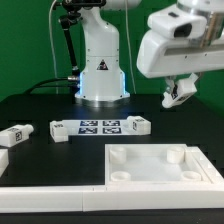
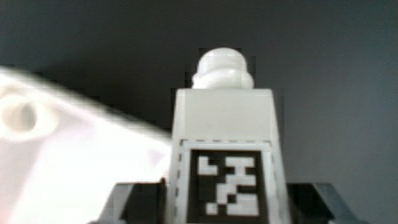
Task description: Assemble square table
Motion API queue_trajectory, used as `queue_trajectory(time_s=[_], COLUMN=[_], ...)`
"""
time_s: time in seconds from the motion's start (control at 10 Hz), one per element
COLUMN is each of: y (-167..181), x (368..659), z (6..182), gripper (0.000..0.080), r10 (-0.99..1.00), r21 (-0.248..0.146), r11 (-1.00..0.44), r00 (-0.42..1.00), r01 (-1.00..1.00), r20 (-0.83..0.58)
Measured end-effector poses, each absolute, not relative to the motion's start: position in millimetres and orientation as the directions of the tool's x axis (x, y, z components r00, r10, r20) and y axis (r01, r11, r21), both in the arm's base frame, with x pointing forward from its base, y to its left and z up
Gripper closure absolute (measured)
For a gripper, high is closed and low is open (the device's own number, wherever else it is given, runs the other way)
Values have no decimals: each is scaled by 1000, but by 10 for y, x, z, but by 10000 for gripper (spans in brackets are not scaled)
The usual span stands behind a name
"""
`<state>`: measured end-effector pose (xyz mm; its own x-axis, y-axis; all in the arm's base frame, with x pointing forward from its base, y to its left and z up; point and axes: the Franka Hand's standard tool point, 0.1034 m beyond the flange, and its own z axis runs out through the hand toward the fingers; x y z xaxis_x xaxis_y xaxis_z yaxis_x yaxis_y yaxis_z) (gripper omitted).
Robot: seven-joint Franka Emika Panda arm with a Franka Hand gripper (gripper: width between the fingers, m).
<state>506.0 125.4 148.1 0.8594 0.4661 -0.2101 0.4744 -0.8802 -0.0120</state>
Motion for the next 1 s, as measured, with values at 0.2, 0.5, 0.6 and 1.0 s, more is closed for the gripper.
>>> queue_trajectory(time_s=[0.2,0.5,0.6,1.0], y=[1247,1203,1169,946], x=[5231,5277,5279,6125], z=[1597,1548,1527,1720], gripper=[509,509,509,509], r10=[501,522,518,522], r21=[29,62,76,43], r11=[-864,-852,-852,-841], r00=[864,831,813,788], r01=[503,520,518,540], r20=[-41,191,266,327])
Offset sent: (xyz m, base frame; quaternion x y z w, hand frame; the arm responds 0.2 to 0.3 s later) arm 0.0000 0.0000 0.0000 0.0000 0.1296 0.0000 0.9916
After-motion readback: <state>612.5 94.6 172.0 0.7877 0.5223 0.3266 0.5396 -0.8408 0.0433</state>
